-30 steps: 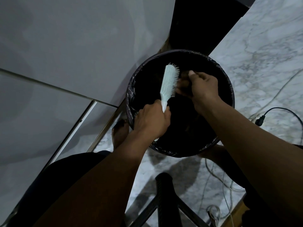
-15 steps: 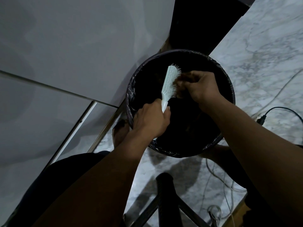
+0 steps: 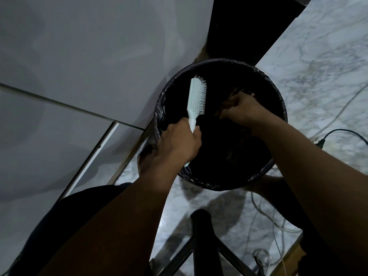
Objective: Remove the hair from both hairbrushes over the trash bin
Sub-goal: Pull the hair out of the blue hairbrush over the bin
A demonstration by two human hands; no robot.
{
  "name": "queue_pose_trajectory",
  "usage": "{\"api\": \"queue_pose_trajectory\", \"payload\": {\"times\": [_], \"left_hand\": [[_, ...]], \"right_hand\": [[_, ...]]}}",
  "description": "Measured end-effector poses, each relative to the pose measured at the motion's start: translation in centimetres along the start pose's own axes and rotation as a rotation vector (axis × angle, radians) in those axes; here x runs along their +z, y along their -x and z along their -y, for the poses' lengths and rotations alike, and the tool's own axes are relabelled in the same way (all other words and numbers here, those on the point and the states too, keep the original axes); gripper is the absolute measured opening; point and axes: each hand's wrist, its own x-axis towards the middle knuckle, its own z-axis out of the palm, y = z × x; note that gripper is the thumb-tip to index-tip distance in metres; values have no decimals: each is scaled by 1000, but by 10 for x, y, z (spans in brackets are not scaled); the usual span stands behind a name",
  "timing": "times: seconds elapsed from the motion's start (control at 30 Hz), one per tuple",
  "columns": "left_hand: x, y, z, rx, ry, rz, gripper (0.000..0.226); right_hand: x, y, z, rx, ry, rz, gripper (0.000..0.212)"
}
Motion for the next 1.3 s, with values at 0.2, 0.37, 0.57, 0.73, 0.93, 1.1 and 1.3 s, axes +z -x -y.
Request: {"api": "queue_pose_trajectory", "payload": {"times": [0.2,0.37,0.57,0.73,0.93,1.1,1.3], "left_hand": [[-1,1,-3,31,-25,-20,36],[0,4,-8,112,-19,19,35],[4,4,-7,128,45,67,32],[6,1,-5,95,106,61,31],[8,-1,-4,100,73,68,31],[12,-2,-3,156,72,92,32],[14,0,-3,187,133,136,30]], "right_hand": [[4,-3,3,-135,-96,-10,63],[20,1,2,-148,-435,63,50],[27,-7,-7,-218,-433,-130,22],[24,-7,-1,-101,-646,-168,25],[24,-3,0,-239,-478,-26,9],[27,-4,-3,-212,-532,-48,25],[29,-10,-14,-287,-357,-177,17]]}}
